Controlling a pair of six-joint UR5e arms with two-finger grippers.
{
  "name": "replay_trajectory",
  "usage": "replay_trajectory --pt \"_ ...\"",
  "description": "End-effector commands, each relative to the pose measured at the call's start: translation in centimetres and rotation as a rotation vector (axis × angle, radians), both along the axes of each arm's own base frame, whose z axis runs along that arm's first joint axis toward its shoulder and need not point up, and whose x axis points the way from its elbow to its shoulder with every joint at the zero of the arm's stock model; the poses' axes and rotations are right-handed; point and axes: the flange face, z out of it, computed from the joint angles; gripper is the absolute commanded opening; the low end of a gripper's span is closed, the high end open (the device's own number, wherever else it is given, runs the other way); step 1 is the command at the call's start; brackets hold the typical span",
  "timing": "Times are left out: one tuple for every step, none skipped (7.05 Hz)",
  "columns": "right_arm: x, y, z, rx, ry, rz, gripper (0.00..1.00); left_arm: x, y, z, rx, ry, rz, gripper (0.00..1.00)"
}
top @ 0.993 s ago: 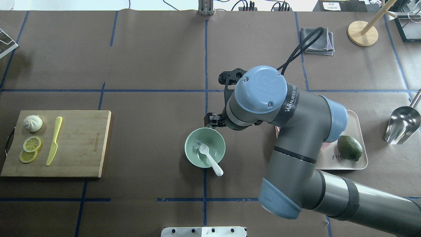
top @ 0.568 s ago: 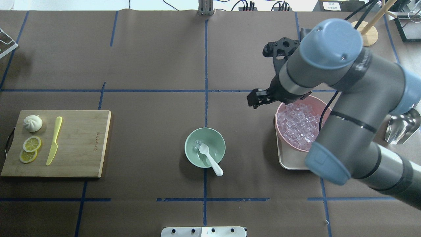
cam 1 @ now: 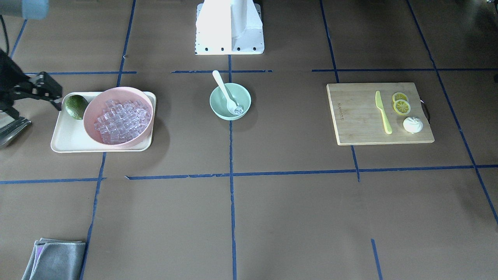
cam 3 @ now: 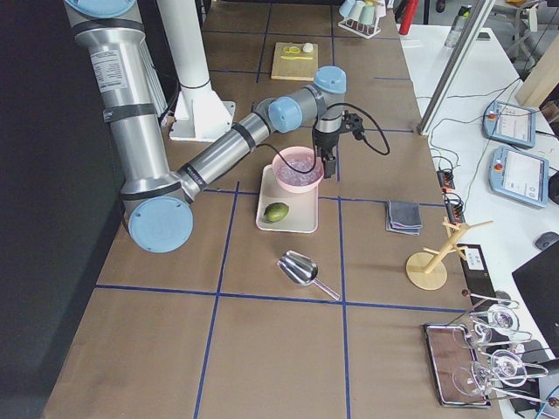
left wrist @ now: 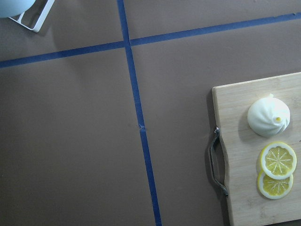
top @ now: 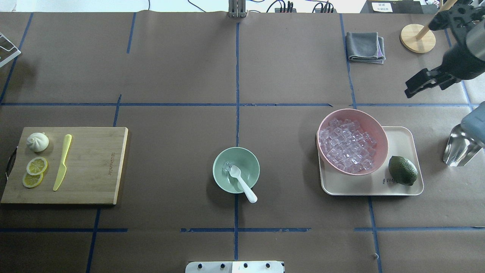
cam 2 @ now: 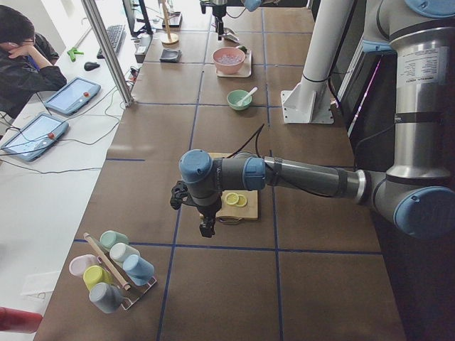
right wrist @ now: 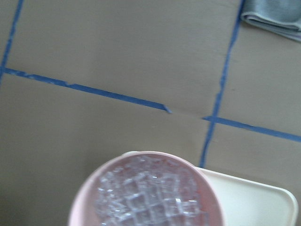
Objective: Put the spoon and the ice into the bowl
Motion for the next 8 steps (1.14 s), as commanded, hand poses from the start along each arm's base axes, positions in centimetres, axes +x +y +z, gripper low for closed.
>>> replay_trajectory --pt "8.4 -1.6 8.7 -0.031 -0.022 0.015 1.00 -0.2 -0.5 1.0 -0.018 -0.001 -0.005 1.00" --pt "12.6 -2.7 13.1 -0.006 -0.050 -0.024 1.00 -1.0 -0.9 1.8 -0.026 0.000 -0.017 1.00" --pt "16.1 -2.7 18.4 -0.013 -0.062 -0.061 1.00 -1.3 -1.1 1.6 -0.023 0.000 -0.023 1.00" --pt "19.5 -1.8 23.0 -0.068 -0.119 -0.031 1.00 -1.3 -1.1 1.7 -0.024 0.000 -0.023 1.00" --pt "21.4 -0.8 26.3 -0.105 -0.154 0.012 1.00 -1.4 -1.1 1.8 -0.025 0.000 -0.023 1.00" --pt "21.9 -0.7 27.1 -0.092 -0.148 0.024 1.00 -1.4 -1.1 1.9 -0.026 0.000 -0.023 1.00" --pt "22.0 -0.5 28.0 -0.102 -0.145 0.024 1.00 -1.4 -1.1 2.1 -0.031 0.000 -0.023 1.00" --pt "22.4 0.1 28.8 -0.108 -0.125 0.033 1.00 -1.4 -0.9 2.9 -0.044 -0.001 -0.023 1.00"
